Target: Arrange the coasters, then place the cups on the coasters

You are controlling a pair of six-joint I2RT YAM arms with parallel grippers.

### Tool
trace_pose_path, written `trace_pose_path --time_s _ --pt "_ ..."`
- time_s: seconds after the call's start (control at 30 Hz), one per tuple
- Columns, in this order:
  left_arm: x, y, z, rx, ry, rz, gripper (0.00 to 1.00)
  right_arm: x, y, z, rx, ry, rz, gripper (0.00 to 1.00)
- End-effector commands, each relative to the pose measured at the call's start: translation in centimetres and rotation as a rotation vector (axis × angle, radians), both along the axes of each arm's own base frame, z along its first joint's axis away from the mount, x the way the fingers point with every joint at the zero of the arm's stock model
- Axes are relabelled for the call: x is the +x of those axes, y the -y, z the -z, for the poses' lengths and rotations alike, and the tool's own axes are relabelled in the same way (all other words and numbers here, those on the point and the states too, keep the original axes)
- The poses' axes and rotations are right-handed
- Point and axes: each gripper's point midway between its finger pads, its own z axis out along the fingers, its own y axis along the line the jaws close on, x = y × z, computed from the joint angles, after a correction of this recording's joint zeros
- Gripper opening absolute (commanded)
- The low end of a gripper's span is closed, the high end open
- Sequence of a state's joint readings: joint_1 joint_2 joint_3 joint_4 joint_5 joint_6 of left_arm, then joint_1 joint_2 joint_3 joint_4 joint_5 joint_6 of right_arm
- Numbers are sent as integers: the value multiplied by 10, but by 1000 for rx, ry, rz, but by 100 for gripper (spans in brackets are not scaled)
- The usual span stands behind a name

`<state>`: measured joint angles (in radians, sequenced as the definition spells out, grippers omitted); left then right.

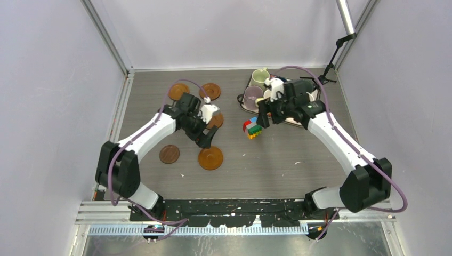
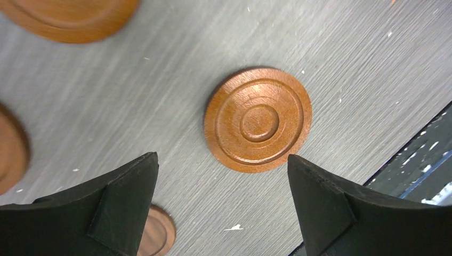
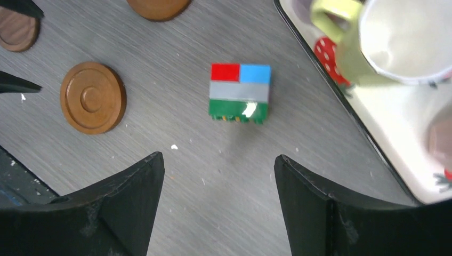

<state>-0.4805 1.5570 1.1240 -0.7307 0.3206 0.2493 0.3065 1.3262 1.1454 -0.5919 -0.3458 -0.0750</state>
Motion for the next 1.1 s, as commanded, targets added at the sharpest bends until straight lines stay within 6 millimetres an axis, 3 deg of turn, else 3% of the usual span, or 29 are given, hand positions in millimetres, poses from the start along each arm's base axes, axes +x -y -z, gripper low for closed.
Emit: trace_pose_path --time_s 0.0,0.27,0.47,0.8,1.07 --pt "1 -2 -47 -125 17 -64 94 30 -24 -17 -112 116 -1 78" --pt "9 -18 -65 -181 53 -157 95 76 -83 9 -241 125 -42 70" --pt "11 -28 -79 -234 24 -205 95 101 -105 57 -342 84 -44 63" --pt "11 -30 -88 -277 40 -213 95 119 -93 111 -503 74 -14 53" --pt "10 -29 -91 -283 40 -208 95 91 -61 124 -592 27 -35 43"
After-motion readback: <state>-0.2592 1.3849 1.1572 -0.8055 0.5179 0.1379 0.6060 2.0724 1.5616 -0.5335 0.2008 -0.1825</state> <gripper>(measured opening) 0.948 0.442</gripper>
